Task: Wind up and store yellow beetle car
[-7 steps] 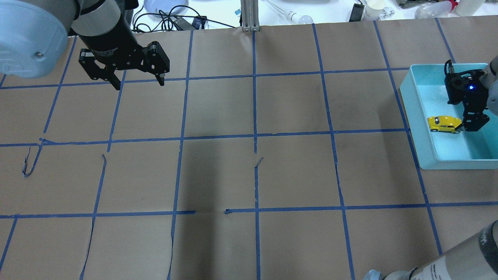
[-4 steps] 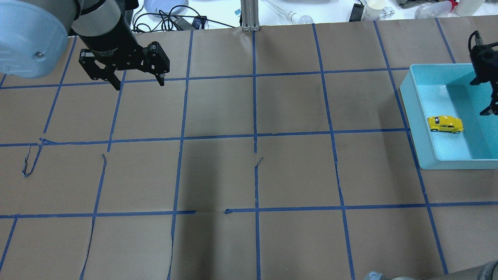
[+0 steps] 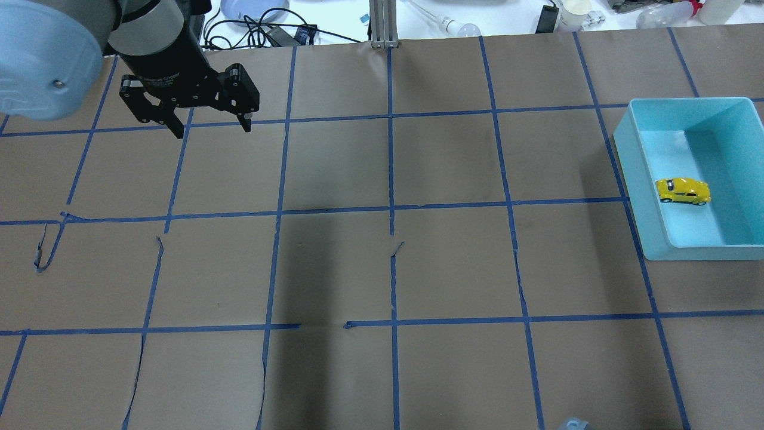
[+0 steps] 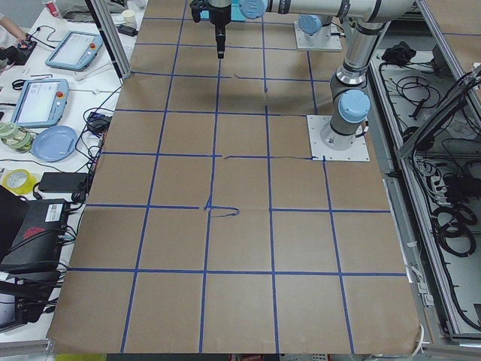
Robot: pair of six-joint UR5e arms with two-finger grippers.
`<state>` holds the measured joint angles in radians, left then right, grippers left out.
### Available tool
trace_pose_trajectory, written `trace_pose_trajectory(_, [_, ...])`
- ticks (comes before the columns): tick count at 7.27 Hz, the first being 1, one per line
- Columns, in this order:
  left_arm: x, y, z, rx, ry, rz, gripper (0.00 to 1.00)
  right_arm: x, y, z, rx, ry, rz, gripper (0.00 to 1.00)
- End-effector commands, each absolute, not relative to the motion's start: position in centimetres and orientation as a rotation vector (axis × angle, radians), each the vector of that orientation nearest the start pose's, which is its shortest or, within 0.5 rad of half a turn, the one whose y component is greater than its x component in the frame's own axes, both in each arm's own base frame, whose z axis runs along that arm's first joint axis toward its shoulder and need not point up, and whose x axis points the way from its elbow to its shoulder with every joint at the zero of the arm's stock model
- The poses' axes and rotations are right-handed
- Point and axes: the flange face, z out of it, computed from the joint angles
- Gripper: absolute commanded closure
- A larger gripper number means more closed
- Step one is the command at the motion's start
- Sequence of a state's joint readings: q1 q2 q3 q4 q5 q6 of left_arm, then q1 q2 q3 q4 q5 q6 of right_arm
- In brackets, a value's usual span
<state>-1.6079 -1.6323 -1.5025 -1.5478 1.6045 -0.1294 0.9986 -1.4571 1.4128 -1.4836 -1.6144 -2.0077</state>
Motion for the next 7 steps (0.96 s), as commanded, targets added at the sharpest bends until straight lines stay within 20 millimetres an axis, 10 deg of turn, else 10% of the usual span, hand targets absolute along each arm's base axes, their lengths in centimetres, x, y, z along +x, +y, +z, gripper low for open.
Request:
trace_pose_trajectory(1, [-14.9,-51.6,49.3,-0.144,3.107,-0.05,0.0,-16.0,-51.6,51.2,-1.713,2.57,0.074,0.0])
trace_pose_trajectory(7, [-14.8,-51.5,49.3,-0.141,3.107,-0.049,0.0,5.3,-52.8,53.2,-1.241,2.868,0.032,0.0])
